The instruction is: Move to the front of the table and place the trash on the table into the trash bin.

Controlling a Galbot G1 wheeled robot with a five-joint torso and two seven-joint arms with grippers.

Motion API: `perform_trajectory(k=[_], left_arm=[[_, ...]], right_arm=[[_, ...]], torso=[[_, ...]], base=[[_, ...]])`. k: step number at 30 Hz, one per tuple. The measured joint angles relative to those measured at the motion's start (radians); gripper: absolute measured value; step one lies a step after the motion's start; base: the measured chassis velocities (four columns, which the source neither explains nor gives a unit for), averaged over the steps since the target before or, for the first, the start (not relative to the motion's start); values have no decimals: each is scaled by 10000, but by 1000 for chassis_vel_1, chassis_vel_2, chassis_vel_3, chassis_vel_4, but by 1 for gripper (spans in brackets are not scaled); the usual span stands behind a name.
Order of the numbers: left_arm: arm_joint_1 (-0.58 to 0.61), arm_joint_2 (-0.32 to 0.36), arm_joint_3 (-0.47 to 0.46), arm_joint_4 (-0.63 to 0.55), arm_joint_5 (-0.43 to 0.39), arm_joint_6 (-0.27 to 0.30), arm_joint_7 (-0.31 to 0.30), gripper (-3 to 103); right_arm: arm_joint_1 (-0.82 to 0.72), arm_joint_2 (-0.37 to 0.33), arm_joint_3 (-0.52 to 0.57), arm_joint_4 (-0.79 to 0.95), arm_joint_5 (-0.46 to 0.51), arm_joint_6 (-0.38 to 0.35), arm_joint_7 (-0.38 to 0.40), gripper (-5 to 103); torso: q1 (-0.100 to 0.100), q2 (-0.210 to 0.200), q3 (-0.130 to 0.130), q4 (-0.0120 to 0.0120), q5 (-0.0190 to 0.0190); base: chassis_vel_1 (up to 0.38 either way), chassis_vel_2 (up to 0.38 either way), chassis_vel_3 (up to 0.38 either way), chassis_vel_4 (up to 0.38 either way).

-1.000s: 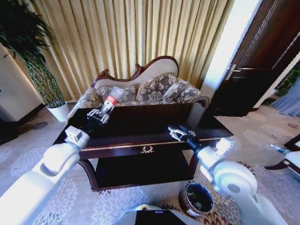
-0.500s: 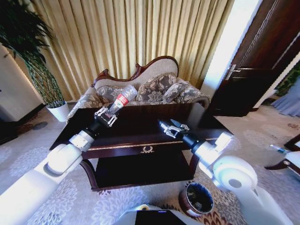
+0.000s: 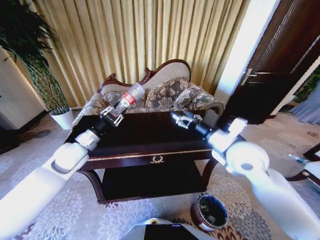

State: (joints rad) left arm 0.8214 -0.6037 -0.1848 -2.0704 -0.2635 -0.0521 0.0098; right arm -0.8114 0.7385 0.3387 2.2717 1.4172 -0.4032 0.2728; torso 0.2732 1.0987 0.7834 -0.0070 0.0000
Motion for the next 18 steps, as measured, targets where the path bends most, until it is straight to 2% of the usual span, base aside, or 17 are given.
perform_trajectory(k=[3,6,9,11,18], left_arm=[[-389,-102,470,77,-34,108,-14,31],[-1239,-295,1450,171,-90,322,-137,31],[-1628,-347,1857,214,-139,380,-188,31],[-2376,-475,2471,352,-214,429,-232,31],[-3167,-743,3126,634,-428,488,-221,31]], right_arm=[[376,0,-139,-217,144,-47,-3,100],[763,5,-338,-490,258,-151,-73,100],[902,39,-443,-592,289,-189,-101,100],[1080,135,-689,-748,300,-227,-165,100],[1599,490,-1236,-1159,224,-243,-92,100]], torso=[[0,0,0,-1,2],[1,0,0,-2,2],[0,0,-1,-1,-2],[0,0,-1,-2,3],[1,0,0,-2,1]], base=[[0,0,0,0],[0,0,0,0],[0,0,0,0],[0,0,0,0],[0,0,0,0]])
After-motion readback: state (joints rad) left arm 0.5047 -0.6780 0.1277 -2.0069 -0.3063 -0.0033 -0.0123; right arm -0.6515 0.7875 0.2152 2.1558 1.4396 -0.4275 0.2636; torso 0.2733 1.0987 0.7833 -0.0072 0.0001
